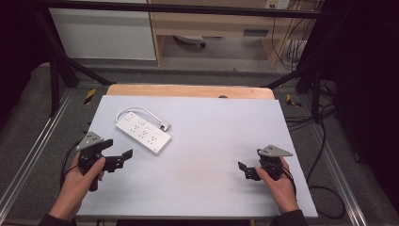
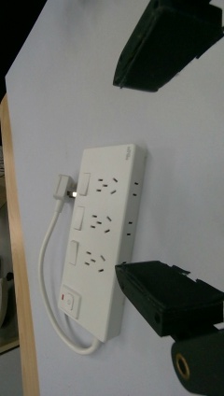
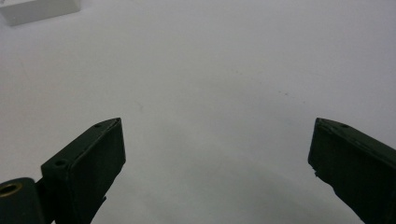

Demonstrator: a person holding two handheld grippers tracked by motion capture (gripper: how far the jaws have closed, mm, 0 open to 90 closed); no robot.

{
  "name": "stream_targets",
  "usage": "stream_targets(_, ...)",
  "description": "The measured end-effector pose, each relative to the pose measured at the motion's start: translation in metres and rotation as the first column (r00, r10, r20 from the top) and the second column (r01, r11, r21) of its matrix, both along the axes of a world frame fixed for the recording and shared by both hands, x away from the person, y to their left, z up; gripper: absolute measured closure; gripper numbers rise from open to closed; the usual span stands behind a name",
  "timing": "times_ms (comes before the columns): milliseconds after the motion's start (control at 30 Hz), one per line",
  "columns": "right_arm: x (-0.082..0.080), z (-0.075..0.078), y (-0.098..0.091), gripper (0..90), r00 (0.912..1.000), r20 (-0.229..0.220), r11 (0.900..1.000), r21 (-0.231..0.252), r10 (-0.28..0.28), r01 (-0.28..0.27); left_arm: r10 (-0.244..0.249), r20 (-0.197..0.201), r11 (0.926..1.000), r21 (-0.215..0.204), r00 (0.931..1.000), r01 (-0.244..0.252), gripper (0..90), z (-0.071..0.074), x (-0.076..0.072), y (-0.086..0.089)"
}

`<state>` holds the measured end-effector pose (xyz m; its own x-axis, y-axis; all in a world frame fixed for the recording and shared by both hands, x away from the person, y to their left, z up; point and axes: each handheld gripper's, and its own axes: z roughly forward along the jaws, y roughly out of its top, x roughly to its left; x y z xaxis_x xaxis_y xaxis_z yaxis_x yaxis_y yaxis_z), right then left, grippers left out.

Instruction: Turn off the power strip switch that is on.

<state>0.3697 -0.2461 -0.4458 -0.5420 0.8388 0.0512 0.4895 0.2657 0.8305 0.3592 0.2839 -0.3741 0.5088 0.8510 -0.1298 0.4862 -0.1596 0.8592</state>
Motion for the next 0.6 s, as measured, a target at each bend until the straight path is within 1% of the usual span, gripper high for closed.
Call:
stream_targets(67, 0.000, 0.000, 0.000, 4.3, 1.0000, 0.003, 1.0000, -0.009, 0.000, 0.000, -0.001, 0.001, 0.9999, -0.016, 1.0000, 0.001, 8.7, -0.001, 0.007, 0.000)
stream_targets(100, 0.000, 0.000, 0.000, 4.3, 1.0000, 0.003, 1.0000, -0.009, 0.000, 0.000, -0.001, 0.001, 0.9999, -0.016, 1.0000, 0.001, 8.7, -0.001, 0.007, 0.000)
stream_targets(133, 0.000, 0.000, 0.000, 4.3, 1.0000, 0.004, 1.0000, -0.009, -0.002, 0.002, 0.002, -0.002, 0.9999, -0.017, 1.0000, -0.002, 8.7, -0.002, 0.012, 0.000)
stream_targets(200, -0.001, 0.000, 0.000, 4.3, 1.0000, 0.004, 1.0000, -0.008, -0.002, 0.002, 0.008, 0.000, 0.9998, -0.019, 1.0000, -0.008, 8.7, -0.004, 0.014, 0.000)
stream_targets(333, 0.000, 0.000, 0.000, 4.3, 1.0000, 0.006, 1.0000, -0.007, 0.001, -0.001, 0.010, -0.019, 0.9998, -0.015, 0.9998, -0.010, 8.8, -0.010, 0.023, -0.002)
stream_targets(367, 0.000, 0.000, 0.000, 4.3, 1.0000, 0.005, 1.0000, -0.005, -0.001, 0.001, 0.009, -0.020, 0.9999, -0.009, 0.9998, -0.009, 8.8, -0.012, 0.028, -0.003)
stream_targets(400, 0.000, 0.000, 0.000, 4.3, 1.0000, 0.005, 1.0000, -0.005, -0.001, 0.001, 0.009, -0.020, 0.9999, -0.009, 0.9998, -0.009, 8.8, -0.012, 0.028, -0.003)
stream_targets(600, -0.001, 0.001, 0.000, 4.3, 1.0000, 0.007, 1.0000, -0.002, -0.003, 0.003, -0.001, -0.023, 1.0000, 0.000, 0.9997, 0.001, 8.9, -0.016, 0.040, -0.008)
